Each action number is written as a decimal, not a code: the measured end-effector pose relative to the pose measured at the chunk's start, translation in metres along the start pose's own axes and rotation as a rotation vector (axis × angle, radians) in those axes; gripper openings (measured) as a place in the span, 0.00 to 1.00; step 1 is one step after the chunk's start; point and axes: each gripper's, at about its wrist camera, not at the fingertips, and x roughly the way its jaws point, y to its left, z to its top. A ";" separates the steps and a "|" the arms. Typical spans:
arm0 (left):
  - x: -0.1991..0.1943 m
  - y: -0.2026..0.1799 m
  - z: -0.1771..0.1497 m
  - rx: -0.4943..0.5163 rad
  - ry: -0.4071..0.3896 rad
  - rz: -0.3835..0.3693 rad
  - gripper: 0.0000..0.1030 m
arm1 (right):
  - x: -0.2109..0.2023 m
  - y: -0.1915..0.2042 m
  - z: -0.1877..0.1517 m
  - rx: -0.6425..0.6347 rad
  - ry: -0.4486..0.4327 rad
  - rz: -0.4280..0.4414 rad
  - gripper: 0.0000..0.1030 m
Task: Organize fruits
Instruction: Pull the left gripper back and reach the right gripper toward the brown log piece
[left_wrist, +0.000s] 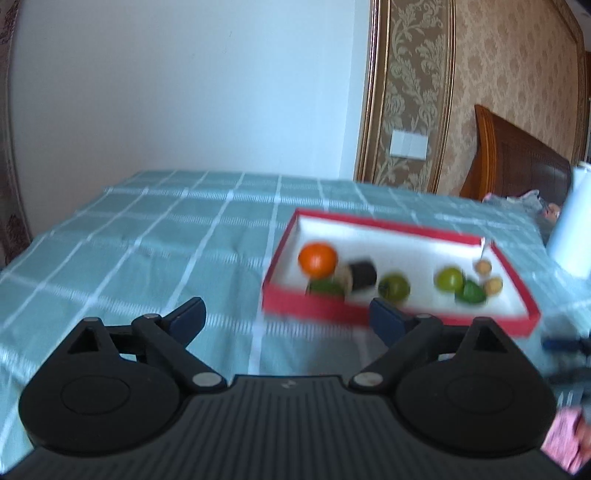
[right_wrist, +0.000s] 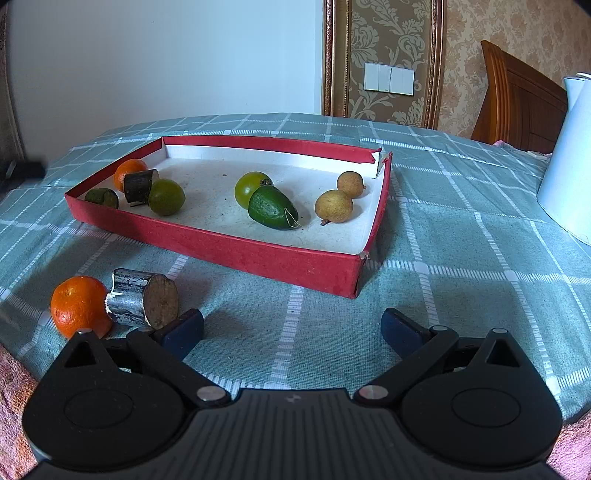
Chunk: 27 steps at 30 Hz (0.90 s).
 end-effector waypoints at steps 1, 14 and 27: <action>-0.002 0.000 -0.007 0.010 0.003 0.007 0.91 | 0.000 0.000 0.000 0.000 0.000 0.000 1.00; -0.004 -0.006 -0.040 0.063 0.043 0.016 1.00 | 0.001 0.000 0.000 -0.002 0.000 0.007 1.00; 0.012 0.015 -0.040 -0.049 0.145 -0.041 1.00 | -0.019 -0.001 -0.004 0.021 -0.079 0.059 1.00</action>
